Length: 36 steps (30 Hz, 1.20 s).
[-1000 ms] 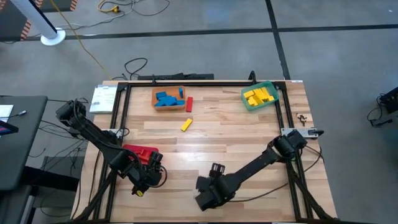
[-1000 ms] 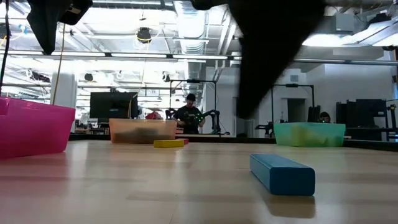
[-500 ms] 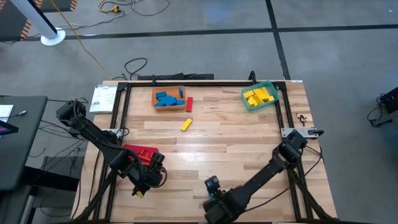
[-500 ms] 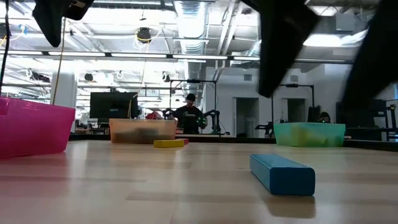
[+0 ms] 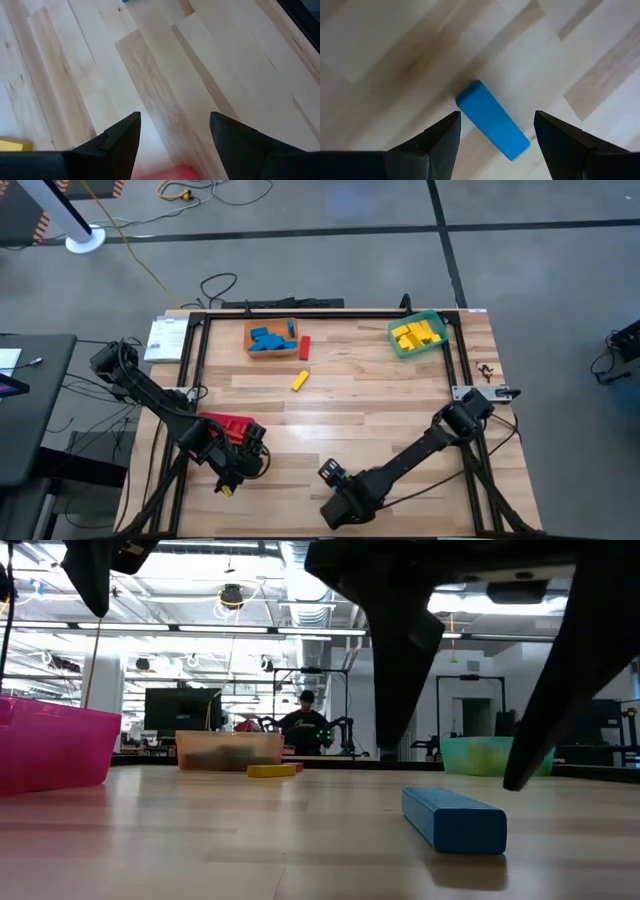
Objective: Sort blocks
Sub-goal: Put the blue block into the orange bin
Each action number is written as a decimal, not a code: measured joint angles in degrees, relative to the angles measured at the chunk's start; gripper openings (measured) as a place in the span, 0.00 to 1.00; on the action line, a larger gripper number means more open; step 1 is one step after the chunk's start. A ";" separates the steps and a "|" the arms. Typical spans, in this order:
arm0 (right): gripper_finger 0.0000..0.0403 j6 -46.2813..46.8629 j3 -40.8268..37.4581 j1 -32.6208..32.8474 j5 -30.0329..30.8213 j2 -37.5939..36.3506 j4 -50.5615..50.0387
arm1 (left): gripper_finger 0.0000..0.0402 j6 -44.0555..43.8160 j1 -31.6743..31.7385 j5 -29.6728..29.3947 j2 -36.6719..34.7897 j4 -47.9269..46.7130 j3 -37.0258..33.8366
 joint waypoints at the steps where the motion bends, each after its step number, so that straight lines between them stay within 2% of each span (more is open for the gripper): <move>1: 0.67 -1.13 -0.01 -0.17 -0.28 0.01 -0.09 | 0.58 0.00 0.00 0.00 0.00 -0.02 0.00; 14: 0.67 -6.89 0.00 -3.50 -6.71 -0.06 0.57 | 0.58 0.00 0.00 0.00 0.00 0.02 0.00; 26: 0.66 -6.84 -6.44 -4.05 -8.91 -0.23 3.08 | 0.58 0.30 0.07 0.00 0.00 0.15 0.00; 29: 0.60 -6.20 -6.44 -4.04 -8.55 -0.23 2.79 | 0.58 0.66 0.38 0.02 0.00 0.38 0.00; 36: 0.40 -2.14 -6.46 -4.03 -8.98 -0.21 0.06 | 0.58 0.88 1.23 0.02 0.00 0.77 0.00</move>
